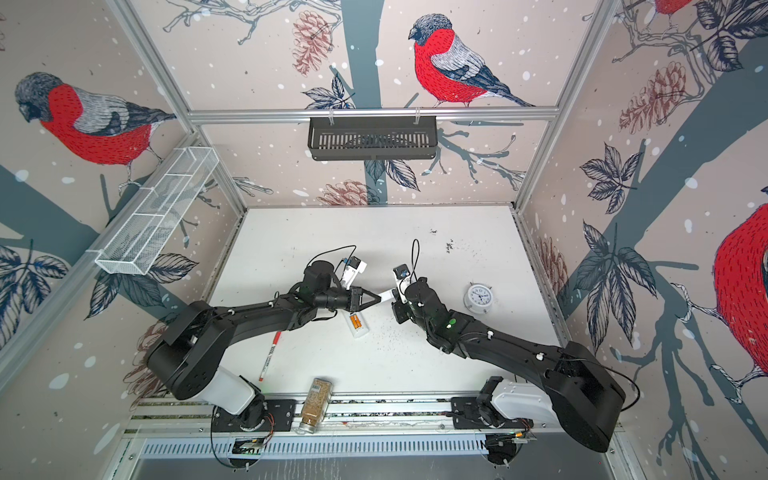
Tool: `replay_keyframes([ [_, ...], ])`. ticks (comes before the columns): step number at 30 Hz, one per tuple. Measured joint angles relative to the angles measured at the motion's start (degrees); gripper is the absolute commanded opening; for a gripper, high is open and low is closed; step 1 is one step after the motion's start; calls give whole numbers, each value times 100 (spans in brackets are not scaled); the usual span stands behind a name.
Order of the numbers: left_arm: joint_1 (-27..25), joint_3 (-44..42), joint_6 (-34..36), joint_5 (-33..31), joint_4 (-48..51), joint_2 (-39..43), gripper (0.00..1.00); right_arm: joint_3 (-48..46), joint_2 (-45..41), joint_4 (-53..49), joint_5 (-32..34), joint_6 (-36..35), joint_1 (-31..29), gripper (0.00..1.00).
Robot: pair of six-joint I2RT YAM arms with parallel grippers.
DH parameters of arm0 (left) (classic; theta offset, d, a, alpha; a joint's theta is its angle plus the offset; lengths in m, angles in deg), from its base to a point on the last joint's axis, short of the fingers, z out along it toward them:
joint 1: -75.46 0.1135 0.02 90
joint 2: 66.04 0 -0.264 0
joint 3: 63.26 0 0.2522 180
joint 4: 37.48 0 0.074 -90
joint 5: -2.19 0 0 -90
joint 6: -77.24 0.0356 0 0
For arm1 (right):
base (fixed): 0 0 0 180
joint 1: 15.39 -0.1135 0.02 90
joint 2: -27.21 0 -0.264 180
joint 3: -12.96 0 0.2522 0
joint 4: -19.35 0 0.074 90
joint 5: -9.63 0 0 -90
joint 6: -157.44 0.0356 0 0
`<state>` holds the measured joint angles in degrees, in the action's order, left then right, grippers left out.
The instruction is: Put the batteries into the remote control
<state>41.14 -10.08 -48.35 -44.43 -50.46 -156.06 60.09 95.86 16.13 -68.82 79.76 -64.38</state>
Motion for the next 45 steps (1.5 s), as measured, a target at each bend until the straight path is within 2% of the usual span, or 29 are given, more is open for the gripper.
replay_keyframes([
  [2,0,44,2,-70,9,-59,0,0,-33,-26,-44,109,96,58],
  [4,0,164,33,-291,59,-146,0,-20,-122,-72,-103,173,302,70],
  [8,-142,713,387,-1097,476,-498,0,-101,-330,-184,-446,592,1019,83],
  [13,-470,1394,881,-2400,1047,-1123,0,-116,-382,-509,-850,1029,1832,87],
  [18,-745,1462,1102,-3595,1110,-1484,0,-289,-485,-772,-1196,1200,2411,89],
  [24,-1281,1480,1364,-4868,942,-1696,0,-483,-708,-896,-1497,1316,2767,89],
  [32,-1987,1604,1497,-6065,815,-2065,0,-535,-765,-946,-1596,1349,3117,89],
  [33,-2074,1635,1488,-6194,813,-2103,2,-535,-754,-968,-1593,1368,3158,89],
  [34,-2164,1652,1473,-6332,813,-2135,9,-535,-743,-1003,-1593,1414,3206,89],
  [37,-2422,1683,1458,-6577,824,-2190,35,-535,-719,-1056,-1593,1445,3309,89],
  [45,-2881,1705,1357,-6736,1047,-2138,77,-542,-702,-1080,-1600,1447,3482,89],
])
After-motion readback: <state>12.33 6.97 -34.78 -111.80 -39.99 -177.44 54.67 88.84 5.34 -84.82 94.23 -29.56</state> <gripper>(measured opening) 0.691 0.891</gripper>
